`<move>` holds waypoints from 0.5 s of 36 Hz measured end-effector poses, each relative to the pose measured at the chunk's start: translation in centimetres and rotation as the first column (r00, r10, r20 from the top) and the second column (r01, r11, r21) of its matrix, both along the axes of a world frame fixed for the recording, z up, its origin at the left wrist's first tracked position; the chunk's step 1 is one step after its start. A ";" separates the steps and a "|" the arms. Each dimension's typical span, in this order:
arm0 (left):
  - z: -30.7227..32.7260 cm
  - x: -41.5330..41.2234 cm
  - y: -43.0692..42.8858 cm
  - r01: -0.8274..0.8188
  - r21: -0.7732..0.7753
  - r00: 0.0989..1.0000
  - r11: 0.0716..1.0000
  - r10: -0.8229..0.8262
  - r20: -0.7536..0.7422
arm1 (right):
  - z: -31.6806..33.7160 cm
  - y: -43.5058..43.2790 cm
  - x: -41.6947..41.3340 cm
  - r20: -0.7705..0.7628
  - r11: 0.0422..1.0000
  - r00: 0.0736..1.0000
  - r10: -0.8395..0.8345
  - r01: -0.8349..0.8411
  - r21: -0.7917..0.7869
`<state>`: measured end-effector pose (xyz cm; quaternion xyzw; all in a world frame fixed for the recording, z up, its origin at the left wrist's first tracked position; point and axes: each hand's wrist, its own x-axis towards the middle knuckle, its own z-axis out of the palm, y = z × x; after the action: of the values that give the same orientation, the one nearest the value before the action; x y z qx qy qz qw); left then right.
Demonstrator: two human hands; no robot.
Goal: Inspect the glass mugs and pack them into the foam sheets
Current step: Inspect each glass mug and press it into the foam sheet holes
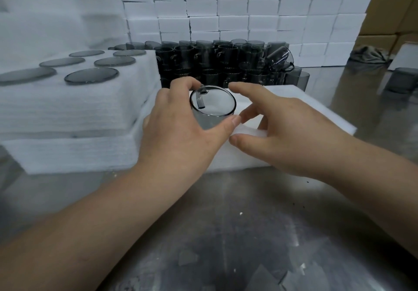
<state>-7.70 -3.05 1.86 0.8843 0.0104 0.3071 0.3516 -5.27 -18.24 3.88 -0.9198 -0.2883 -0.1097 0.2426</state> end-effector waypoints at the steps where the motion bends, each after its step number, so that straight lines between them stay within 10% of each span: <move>1: 0.0 0.0 0.0 -0.018 0.000 1.000 1.000 0.018 0.007 | 0.0 0.0 0.0 -0.001 1.000 1.000 0.001 -0.001 -0.004; 18: -0.1 -0.3 0.5 0.056 0.008 0.998 0.998 -0.057 0.018 | 0.1 -0.1 0.0 -0.010 0.990 1.000 0.017 -0.019 -0.137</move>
<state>-7.98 -2.54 1.76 0.8827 -0.0188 0.3049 0.3571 -5.23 -18.30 3.94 -0.9321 -0.3024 -0.0835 0.1812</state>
